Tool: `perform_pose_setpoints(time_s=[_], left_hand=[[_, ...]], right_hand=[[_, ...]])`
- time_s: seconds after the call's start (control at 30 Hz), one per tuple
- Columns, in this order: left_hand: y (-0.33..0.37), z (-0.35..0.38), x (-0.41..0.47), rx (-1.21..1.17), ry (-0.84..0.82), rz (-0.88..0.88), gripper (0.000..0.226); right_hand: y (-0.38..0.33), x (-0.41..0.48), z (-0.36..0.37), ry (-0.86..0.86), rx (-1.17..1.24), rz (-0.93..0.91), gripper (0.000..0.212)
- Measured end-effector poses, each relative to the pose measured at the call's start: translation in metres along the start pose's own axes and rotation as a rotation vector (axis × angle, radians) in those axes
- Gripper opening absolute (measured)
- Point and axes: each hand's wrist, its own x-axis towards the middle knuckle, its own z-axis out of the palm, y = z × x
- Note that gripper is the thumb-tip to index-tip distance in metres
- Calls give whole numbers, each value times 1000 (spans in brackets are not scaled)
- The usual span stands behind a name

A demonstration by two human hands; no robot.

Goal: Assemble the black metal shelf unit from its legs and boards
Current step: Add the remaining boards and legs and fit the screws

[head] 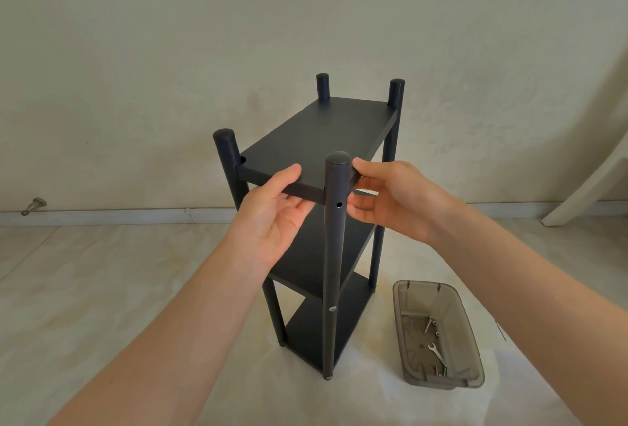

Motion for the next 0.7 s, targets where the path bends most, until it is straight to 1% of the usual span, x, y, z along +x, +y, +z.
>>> perform_pose_setpoints(time_s=[0.1,0.17,0.23,0.3,0.33,0.37,0.47,0.5,0.6,0.7], left_hand=[[1,0,-1,6,-8,2,65],[1,0,-1,4,-10,5,67],[0,-1,-1,3,-21,9,67],[-1,-3,-2,9,-40,6,66],[-2,-3,-2,20,-45,5,65],[-3,-3,-2,33,-49,4,61],[-3,-3,0,81,-79,-20,32],[-4,-3,1,88,-90,-32,27],[-7,-4,1,121,-131,-38,24],[-13,-3,-2,239,-194,-32,39]], right_hand=[[1,3,-2,-7,-20,-5,15],[3,6,-7,-17,-56,-4,19],[5,11,-18,-28,-139,35,32],[13,16,-35,-9,-214,112,48],[20,20,-45,18,-225,152,50],[29,24,-55,58,-234,187,48],[61,35,-82,171,-325,291,34],[73,38,-90,189,-367,324,31],[105,43,-112,244,-454,423,27],[146,40,-134,340,-560,510,20]])
